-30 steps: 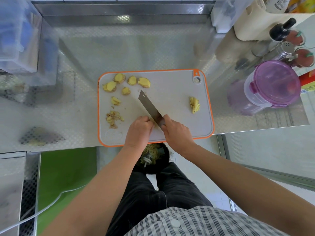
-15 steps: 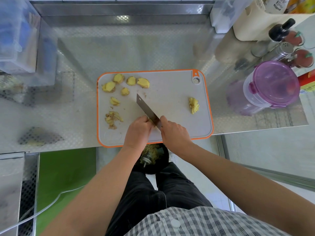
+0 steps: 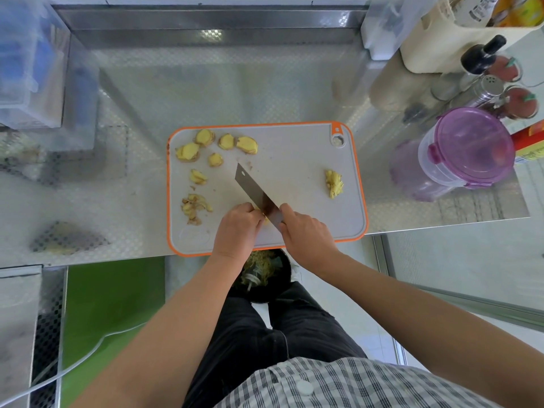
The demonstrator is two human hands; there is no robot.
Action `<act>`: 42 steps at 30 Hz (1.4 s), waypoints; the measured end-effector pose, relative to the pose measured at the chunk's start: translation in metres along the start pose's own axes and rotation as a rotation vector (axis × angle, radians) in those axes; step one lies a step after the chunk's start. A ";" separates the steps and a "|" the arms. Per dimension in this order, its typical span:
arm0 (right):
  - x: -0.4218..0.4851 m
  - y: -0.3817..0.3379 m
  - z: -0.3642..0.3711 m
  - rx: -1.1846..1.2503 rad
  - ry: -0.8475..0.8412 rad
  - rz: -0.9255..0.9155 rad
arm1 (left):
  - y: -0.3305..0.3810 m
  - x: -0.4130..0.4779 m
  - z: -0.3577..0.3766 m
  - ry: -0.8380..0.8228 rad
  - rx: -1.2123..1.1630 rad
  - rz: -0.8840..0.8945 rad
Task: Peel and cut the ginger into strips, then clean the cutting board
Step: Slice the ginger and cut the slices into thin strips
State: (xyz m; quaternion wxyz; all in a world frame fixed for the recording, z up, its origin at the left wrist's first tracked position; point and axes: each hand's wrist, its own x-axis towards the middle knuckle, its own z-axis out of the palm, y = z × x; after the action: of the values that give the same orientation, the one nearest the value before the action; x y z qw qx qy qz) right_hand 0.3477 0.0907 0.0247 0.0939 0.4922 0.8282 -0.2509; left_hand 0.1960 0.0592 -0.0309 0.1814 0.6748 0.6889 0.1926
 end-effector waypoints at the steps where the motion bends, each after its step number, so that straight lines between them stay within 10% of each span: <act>1: 0.000 -0.001 0.000 -0.001 -0.005 -0.001 | 0.000 0.001 0.000 -0.004 0.002 -0.002; 42: 0.009 -0.005 0.006 0.046 -0.026 0.019 | 0.007 -0.010 -0.005 0.161 -0.198 -0.249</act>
State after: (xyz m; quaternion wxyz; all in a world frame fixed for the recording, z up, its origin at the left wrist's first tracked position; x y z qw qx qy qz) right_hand 0.3383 0.0922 0.0180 0.0956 0.4989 0.8162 -0.2753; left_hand 0.1997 0.0487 -0.0229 0.2136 0.5454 0.7572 0.2892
